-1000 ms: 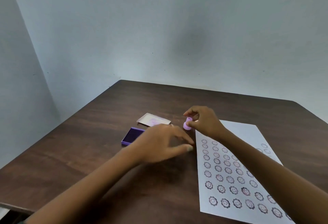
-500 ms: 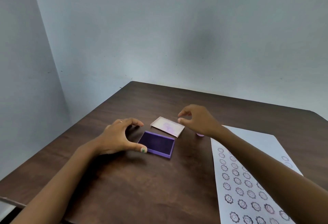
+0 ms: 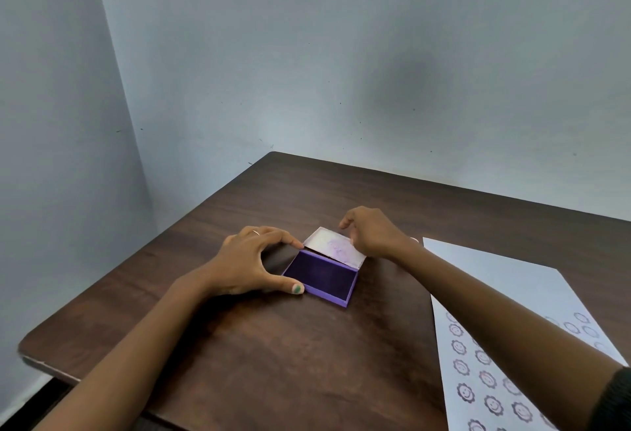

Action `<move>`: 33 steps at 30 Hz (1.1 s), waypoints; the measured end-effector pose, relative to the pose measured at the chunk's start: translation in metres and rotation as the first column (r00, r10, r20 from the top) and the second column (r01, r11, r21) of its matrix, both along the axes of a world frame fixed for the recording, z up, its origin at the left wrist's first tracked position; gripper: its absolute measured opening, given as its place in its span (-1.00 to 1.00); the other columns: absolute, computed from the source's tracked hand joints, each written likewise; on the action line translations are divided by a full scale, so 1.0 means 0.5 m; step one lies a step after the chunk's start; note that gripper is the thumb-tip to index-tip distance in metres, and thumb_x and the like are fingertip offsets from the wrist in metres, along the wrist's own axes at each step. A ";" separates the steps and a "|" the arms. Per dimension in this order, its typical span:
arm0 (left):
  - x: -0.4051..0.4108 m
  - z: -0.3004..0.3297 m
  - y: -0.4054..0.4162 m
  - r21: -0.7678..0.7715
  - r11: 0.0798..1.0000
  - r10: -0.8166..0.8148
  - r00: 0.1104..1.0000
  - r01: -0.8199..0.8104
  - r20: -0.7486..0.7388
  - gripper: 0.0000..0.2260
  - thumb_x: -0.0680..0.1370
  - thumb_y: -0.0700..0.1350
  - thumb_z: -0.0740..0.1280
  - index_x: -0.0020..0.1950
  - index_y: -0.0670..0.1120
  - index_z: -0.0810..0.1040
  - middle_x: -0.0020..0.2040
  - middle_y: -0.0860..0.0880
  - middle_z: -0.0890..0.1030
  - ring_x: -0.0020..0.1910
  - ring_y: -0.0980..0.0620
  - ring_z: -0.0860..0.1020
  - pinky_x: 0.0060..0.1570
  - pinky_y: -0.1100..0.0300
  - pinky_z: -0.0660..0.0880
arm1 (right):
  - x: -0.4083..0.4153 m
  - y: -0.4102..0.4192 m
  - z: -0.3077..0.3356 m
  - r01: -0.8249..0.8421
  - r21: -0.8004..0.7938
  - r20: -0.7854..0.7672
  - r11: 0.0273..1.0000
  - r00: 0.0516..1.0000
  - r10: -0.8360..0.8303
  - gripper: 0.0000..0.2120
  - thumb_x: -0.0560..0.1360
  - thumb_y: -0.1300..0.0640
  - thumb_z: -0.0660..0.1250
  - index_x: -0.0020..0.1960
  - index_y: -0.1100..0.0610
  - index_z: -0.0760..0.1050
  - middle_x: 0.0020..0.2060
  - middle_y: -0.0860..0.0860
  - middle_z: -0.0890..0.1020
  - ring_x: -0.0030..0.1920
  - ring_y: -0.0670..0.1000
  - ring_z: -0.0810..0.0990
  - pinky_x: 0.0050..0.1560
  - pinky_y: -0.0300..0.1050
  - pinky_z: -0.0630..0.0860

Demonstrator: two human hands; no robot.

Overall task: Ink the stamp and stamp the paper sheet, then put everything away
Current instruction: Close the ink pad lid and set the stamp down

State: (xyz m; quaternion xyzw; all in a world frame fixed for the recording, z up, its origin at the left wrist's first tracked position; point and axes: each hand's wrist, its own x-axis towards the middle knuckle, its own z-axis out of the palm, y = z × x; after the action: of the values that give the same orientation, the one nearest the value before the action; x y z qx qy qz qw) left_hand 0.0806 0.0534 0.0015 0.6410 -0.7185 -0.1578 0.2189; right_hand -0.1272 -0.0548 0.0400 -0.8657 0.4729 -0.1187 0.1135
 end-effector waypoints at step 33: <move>-0.005 0.000 0.003 0.004 1.000 0.028 0.998 -0.028 -0.051 -0.38 0.08 0.47 0.37 0.07 0.31 0.36 0.18 0.30 0.42 0.25 0.21 0.26 0.25 0.14 0.11 | -0.041 0.184 0.022 -0.290 -0.306 0.150 0.907 0.926 0.347 -0.78 0.49 0.24 0.27 0.10 0.09 0.54 0.00 0.03 0.60 -0.03 -0.04 0.54 -0.04 -0.16 0.52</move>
State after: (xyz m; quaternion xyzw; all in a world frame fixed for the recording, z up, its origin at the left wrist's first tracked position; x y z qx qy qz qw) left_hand 0.0783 0.0548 0.0016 0.6473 -0.7034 -0.1722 0.2380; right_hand -0.1476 0.0371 0.0508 -0.9223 0.2890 -0.2505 0.0559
